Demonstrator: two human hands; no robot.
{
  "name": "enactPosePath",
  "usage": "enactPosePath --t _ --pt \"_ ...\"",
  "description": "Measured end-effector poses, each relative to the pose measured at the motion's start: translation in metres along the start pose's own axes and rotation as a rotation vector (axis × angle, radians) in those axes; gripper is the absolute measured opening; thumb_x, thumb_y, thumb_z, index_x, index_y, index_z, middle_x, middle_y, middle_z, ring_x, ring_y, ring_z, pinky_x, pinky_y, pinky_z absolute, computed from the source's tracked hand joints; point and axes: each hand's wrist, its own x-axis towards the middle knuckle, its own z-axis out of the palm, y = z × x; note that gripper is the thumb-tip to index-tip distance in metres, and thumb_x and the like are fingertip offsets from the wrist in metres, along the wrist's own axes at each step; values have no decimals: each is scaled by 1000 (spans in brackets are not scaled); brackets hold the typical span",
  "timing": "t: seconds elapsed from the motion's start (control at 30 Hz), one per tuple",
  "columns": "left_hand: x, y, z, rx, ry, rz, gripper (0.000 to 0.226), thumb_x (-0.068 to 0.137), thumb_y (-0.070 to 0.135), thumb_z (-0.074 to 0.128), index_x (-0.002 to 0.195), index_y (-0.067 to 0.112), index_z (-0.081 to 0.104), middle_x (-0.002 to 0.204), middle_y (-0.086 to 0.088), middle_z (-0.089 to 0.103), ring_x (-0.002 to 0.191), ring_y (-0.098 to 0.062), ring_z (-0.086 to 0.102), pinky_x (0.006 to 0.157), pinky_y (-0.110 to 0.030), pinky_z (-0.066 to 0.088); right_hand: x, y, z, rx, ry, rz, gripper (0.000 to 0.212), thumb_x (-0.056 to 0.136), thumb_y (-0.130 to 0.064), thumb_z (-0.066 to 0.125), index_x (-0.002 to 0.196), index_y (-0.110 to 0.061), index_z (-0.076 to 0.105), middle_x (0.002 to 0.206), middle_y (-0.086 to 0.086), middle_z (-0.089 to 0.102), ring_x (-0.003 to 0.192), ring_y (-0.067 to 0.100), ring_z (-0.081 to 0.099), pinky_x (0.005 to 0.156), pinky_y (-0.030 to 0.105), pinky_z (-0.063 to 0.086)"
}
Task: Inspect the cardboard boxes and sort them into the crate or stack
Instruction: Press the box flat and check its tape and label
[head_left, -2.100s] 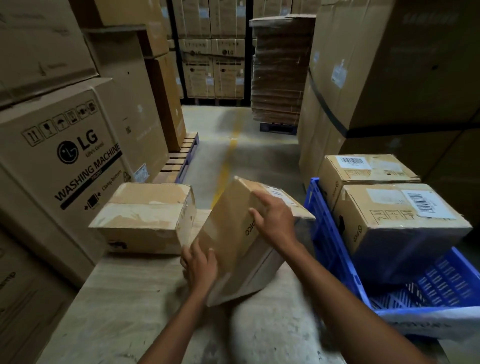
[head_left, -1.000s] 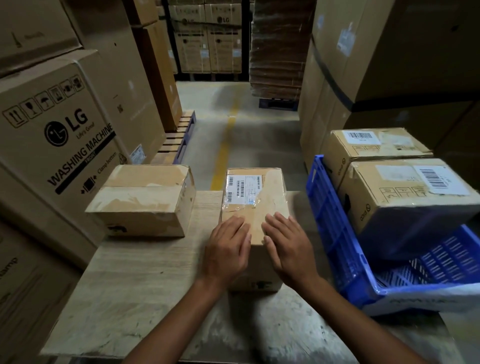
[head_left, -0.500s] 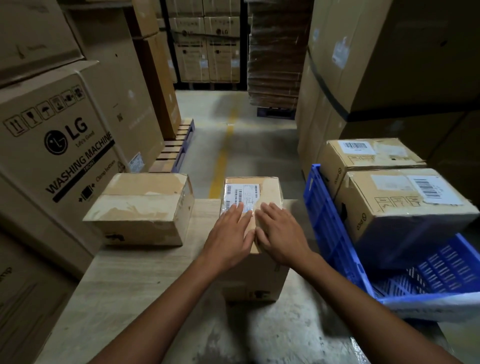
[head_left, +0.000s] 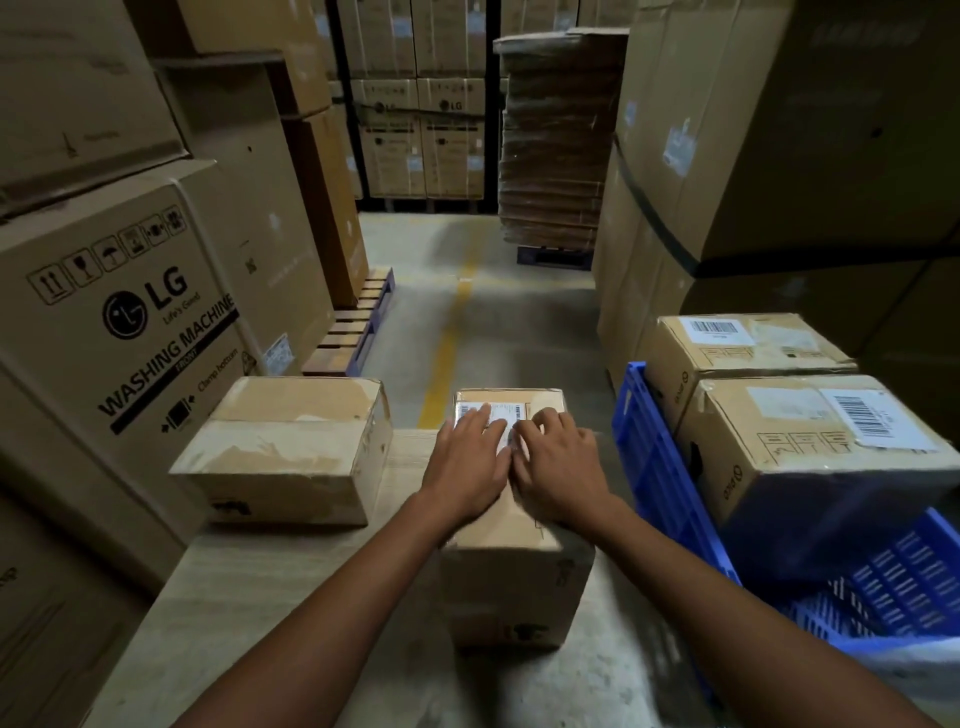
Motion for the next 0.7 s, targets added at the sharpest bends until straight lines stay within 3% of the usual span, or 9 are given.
enactPosePath --t 0.17,0.27,0.33,0.4,0.47,0.53,0.57,0.63,0.7 --pt "4 -2 6 30 -14 2 51 105 42 28 152 22 33 161 -3 28 149 -21 21 124 -44 11 -1 7 9 24 -6 -6 46 95 -53 29 122 -26 55 129 1 50 117 18 45 91 41 44" --pt "1 -1 9 -98 112 -34 49 104 38 35 150 20 36 162 -3 26 149 -20 20 123 -42 16 -3 6 10 129 26 98 49 96 -53 39 133 -24 51 146 7 40 134 24 37 102 44 41" --pt "-2 -4 10 -258 251 -195 52 104 38 39 152 20 33 164 -5 16 150 -22 15 121 -43 22 -6 8 10 297 47 256 58 97 -52 47 147 -23 39 157 8 30 143 27 28 112 46 35" --pt "-1 -15 17 -497 212 -472 58 103 47 35 154 22 25 165 -8 14 150 -28 18 119 -50 24 -6 15 12 531 24 473 66 99 -55 46 153 -20 31 156 10 35 141 28 37 112 49 37" --pt "0 -27 21 -807 56 -684 68 97 63 28 151 22 30 155 -10 39 137 -32 42 111 -55 37 -7 15 10 842 -69 699 63 101 -59 39 144 -14 44 132 10 58 113 23 60 91 41 52" --pt "-5 -28 18 -1113 -28 -711 68 96 67 24 137 20 52 129 -9 64 112 -29 64 100 -50 50 -9 14 6 1155 -142 834 55 101 -60 35 118 -15 61 107 6 69 91 17 67 79 35 55" --pt "-9 -25 14 -1241 -41 -685 62 99 64 24 127 22 61 118 -7 70 103 -27 68 95 -46 53 -12 13 4 1260 -158 848 52 101 -61 35 113 -20 64 109 6 71 95 20 69 88 40 55" --pt "-17 -23 6 -1390 -62 -637 56 101 61 26 117 25 67 109 -6 74 98 -27 71 91 -43 55 -19 10 2 1332 -180 804 61 97 -69 32 125 -25 63 124 7 68 113 26 66 105 50 48" --pt "-25 -27 3 -1431 -74 -588 61 98 66 26 122 27 66 112 -5 74 100 -27 71 95 -46 54 -26 5 -2 1356 -150 777 66 97 -71 28 130 -26 62 129 7 65 119 27 62 108 51 44"
